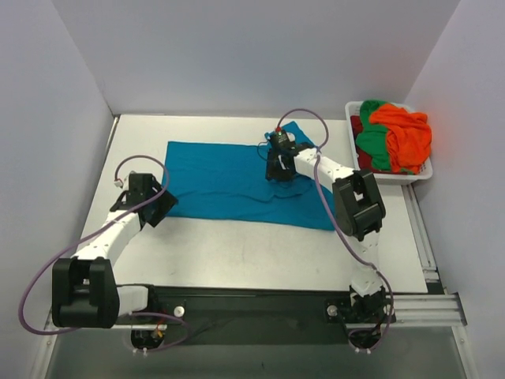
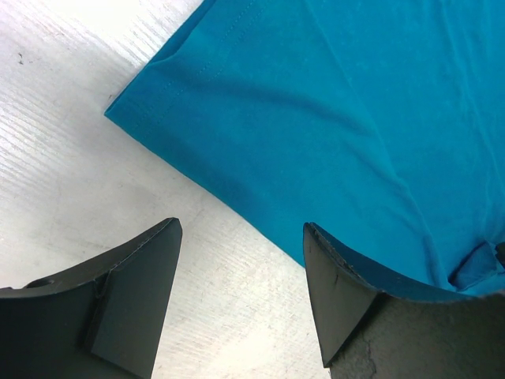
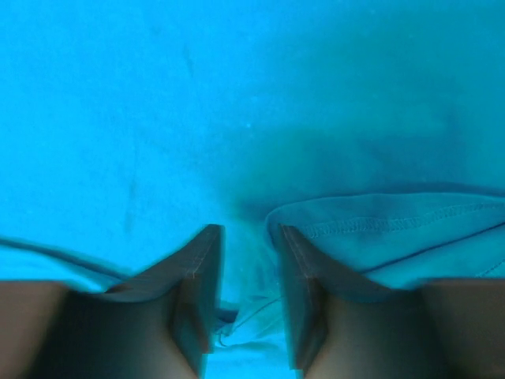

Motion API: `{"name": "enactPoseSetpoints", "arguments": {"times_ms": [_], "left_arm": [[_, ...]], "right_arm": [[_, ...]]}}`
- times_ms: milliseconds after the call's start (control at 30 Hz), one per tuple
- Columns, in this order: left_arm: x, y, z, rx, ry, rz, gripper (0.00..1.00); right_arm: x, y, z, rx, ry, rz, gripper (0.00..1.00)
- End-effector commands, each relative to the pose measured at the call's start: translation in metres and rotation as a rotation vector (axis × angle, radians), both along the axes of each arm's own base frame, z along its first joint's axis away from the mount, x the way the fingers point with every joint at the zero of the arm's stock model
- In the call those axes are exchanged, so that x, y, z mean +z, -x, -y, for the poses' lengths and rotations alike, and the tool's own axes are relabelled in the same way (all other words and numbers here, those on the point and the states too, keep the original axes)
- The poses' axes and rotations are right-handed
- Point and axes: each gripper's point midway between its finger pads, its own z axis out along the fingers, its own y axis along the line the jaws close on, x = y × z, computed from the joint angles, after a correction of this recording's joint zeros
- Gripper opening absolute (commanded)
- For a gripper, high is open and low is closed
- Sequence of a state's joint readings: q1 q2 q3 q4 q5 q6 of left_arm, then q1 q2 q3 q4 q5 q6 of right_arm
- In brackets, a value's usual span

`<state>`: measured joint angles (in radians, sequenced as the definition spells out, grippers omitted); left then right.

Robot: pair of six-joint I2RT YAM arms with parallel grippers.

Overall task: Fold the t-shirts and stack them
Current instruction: Fold the flattened tshirt in 1/3 of the way

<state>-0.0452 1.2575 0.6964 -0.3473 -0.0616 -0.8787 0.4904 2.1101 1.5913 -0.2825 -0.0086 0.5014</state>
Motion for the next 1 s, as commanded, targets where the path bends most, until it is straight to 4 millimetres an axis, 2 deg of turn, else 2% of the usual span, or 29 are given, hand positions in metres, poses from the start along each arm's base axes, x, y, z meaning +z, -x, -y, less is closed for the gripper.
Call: {"name": "enactPoseSetpoints", "arguments": {"times_ms": [0,33,100,133,167,267,333,467,533,567,600,767,967], "left_arm": [[0.010,-0.003,0.004,-0.027,0.004,0.047,0.74],[0.009,-0.002,0.003,-0.026,0.002,0.042,0.74],[0.008,-0.002,0.004,-0.025,0.002,0.044,0.74],[0.007,-0.001,0.004,-0.021,0.005,0.041,0.74],[0.006,-0.001,0.004,-0.020,0.006,0.043,0.74],[0.007,-0.004,0.004,-0.018,0.006,0.047,0.74],[0.008,-0.005,0.003,-0.015,0.003,0.049,0.74],[0.014,-0.007,0.002,-0.011,-0.001,0.064,0.74],[0.015,-0.007,0.003,-0.015,0.001,0.067,0.74],[0.016,-0.008,0.003,-0.014,0.002,0.067,0.74],[0.016,-0.008,0.003,-0.017,0.000,0.064,0.74],[0.016,-0.007,0.002,-0.020,-0.005,0.061,0.74],[0.014,-0.009,0.003,-0.022,-0.005,0.056,0.74]], "right_arm": [[0.021,-0.006,0.001,0.074,0.028,0.035,0.40],[0.023,-0.005,0.004,0.074,0.034,0.041,0.48],[0.043,-0.005,0.012,0.056,0.052,0.087,0.55],[0.043,0.001,0.017,0.052,0.061,0.082,0.59],[0.059,0.002,0.020,0.048,0.053,0.114,0.59],[0.073,0.015,0.033,0.018,0.068,0.140,0.58],[0.075,0.022,0.038,0.007,0.066,0.140,0.57],[0.061,0.033,0.036,0.043,0.063,0.096,0.54],[0.055,0.031,0.030,0.077,0.052,0.077,0.51],[0.044,0.032,0.024,0.111,0.037,0.045,0.50],[0.046,0.026,0.020,0.120,0.027,0.051,0.50],[0.023,0.018,0.021,0.133,0.013,-0.010,0.46],[0.012,0.020,0.017,0.160,-0.011,-0.048,0.43]]}}
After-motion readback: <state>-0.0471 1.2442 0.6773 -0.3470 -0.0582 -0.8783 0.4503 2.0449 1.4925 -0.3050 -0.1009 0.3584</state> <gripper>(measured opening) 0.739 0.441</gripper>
